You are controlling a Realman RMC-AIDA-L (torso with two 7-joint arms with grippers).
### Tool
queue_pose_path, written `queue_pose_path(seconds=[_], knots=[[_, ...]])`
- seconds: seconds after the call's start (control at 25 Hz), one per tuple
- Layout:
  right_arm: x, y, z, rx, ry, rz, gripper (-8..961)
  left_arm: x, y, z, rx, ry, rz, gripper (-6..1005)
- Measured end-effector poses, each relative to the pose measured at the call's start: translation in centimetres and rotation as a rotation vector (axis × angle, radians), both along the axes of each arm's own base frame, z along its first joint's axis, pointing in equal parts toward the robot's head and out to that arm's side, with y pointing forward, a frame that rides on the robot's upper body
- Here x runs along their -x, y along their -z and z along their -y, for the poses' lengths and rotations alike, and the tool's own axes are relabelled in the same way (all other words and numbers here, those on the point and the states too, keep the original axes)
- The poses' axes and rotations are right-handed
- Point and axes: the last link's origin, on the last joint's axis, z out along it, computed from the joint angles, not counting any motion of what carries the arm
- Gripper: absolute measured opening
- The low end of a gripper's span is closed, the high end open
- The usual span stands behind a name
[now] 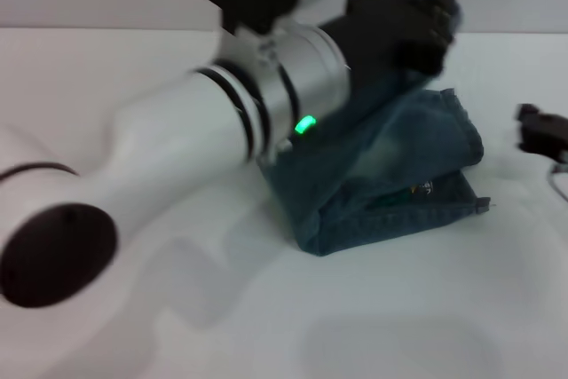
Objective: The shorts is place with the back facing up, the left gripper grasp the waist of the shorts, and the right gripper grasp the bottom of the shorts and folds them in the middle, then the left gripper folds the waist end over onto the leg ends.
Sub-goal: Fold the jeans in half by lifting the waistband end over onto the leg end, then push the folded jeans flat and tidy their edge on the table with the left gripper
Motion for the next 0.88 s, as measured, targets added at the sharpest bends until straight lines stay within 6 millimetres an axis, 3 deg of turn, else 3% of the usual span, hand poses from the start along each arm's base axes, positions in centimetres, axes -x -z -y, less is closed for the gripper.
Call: queue_pose_path(seconds=[0.16, 0.32, 0.56, 0.8, 0.88], knots=[[-1.4, -2.3, 1.5, -0.081, 0.047, 0.01, 0, -0.3, 1.6, 0.4, 0.023, 0.026, 0.008, 83], [-2.0, -3.2, 2.7, -0.119, 0.068, 0.032, 0, -0.3, 2.8, 0.1, 0.039, 0.035, 0.021, 92], [-1.5, -2.0, 3.3, -0.083, 0.044, 0.023, -1, 1.5, 4.5, -1.3, 0.008, 0.018, 0.025, 105], [-1.1, -1.1, 3.6, -0.05, 0.027, 0.01, -1, 3.5, 4.5, -2.4, -0.013, -0.048, 0.065, 118], [-1.1, -1.0, 3.6, -0.048, 0.026, 0.005, -1, 3.6, 4.4, -2.3, -0.011, -0.051, 0.069, 179]])
